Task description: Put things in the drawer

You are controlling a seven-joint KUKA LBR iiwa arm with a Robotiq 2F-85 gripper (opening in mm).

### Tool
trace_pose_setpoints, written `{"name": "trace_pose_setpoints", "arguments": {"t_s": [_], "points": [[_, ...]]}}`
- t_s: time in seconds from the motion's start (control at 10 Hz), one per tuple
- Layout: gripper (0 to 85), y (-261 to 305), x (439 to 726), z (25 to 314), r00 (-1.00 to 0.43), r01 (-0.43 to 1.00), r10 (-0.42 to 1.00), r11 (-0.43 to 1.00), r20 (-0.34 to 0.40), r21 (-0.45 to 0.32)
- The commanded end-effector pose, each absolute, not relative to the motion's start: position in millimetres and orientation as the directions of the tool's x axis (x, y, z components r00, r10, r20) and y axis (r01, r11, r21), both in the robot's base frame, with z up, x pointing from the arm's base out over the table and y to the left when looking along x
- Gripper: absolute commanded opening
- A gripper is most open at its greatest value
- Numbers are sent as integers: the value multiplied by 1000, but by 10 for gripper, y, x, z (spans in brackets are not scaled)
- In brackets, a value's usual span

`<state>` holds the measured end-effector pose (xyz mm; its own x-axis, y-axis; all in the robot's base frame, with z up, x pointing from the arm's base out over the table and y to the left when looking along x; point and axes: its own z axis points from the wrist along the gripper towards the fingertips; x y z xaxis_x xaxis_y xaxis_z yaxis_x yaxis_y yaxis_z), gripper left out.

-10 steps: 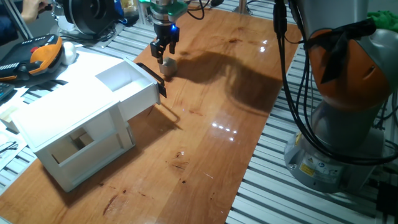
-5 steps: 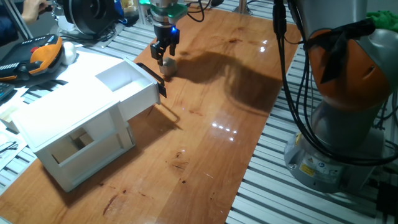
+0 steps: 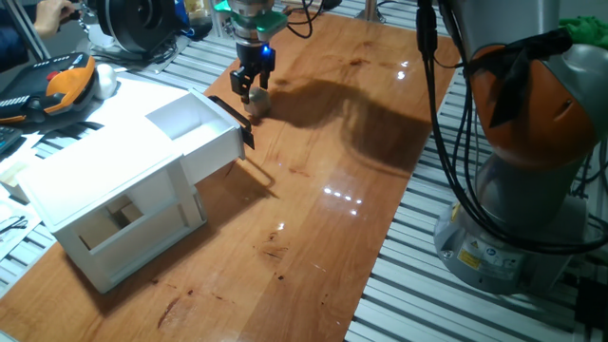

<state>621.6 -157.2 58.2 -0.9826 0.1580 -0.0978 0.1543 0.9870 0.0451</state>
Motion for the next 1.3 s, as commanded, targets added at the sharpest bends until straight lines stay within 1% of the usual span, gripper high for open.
{"name": "trace_pose_setpoints", "arguments": {"t_s": [0.0,0.1,0.2,0.5,0.8,1.0,1.2], "points": [[680,-1569,6217,580,-983,156,160,987,-95,45],[680,-1567,6217,576,-983,154,158,987,-93,43],[510,-1568,6217,576,-983,154,158,987,-91,43],[510,-1563,6217,567,-984,152,154,988,-89,39],[0,-1546,6229,583,-987,136,139,990,-81,41],[0,-1523,6245,630,-986,138,141,990,-88,37],[0,-1463,6288,847,-986,141,142,990,-89,21]]}}
